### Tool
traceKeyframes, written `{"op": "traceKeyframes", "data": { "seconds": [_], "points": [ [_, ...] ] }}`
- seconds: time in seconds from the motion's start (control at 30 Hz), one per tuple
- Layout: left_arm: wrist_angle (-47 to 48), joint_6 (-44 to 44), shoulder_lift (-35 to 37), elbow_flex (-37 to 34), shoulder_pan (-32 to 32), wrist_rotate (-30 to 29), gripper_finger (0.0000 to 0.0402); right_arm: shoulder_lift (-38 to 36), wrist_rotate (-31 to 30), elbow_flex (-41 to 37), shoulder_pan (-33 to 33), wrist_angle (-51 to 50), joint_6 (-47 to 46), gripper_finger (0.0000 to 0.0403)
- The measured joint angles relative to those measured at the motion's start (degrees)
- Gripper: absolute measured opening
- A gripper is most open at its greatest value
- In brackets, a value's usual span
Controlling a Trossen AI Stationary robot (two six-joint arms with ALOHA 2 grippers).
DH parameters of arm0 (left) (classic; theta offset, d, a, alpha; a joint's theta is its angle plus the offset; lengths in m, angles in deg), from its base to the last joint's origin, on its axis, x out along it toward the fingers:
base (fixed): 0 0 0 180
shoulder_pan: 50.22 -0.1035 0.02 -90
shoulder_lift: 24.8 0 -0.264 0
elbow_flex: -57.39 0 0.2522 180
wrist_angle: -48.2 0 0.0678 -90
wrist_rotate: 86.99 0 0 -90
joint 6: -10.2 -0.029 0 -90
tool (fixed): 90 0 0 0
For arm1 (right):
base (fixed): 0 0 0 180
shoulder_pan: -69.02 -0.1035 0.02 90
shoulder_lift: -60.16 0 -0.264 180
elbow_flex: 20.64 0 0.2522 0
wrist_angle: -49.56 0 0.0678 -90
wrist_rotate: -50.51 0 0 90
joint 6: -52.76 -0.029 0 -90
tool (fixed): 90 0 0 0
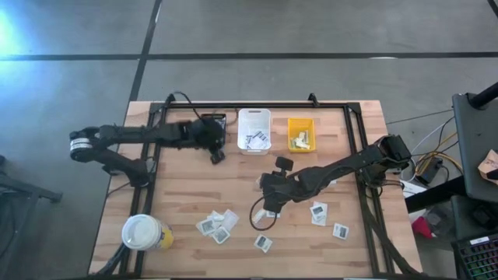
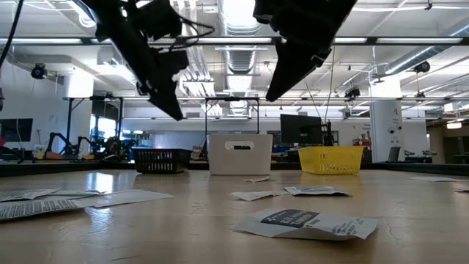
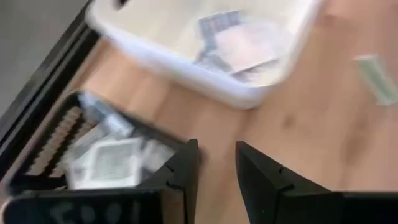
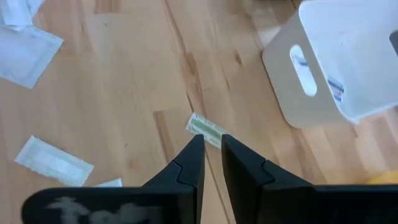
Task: Pick & Place First Aid Supplies
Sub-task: Put the green bandage into the yellow basket
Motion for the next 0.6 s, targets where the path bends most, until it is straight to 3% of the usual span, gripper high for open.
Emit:
{"op": "traceKeyframes", "data": {
  "seconds": [0.33, 0.47, 0.6],
  "points": [
    [-7.9, 1.1, 0.0, 0.0, 16.7, -1.8, 0.0048, 0.0, -0.1, -2.3, -0.9, -2.8, -4.7, 0.0044],
    [-10.5, 1.1, 0.0, 0.0, 19.8, -1.7, 0.0011, 0.0, -0.9, -4.6, -0.9, -2.9, -8.0, 0.0036],
    [-12.8, 2.5, -0.1, 0.0, 21.1, -1.8, 0.0005, -0.6, -1.6, -7.3, -0.9, -2.7, -10.8, 0.0023]
  ]
}}
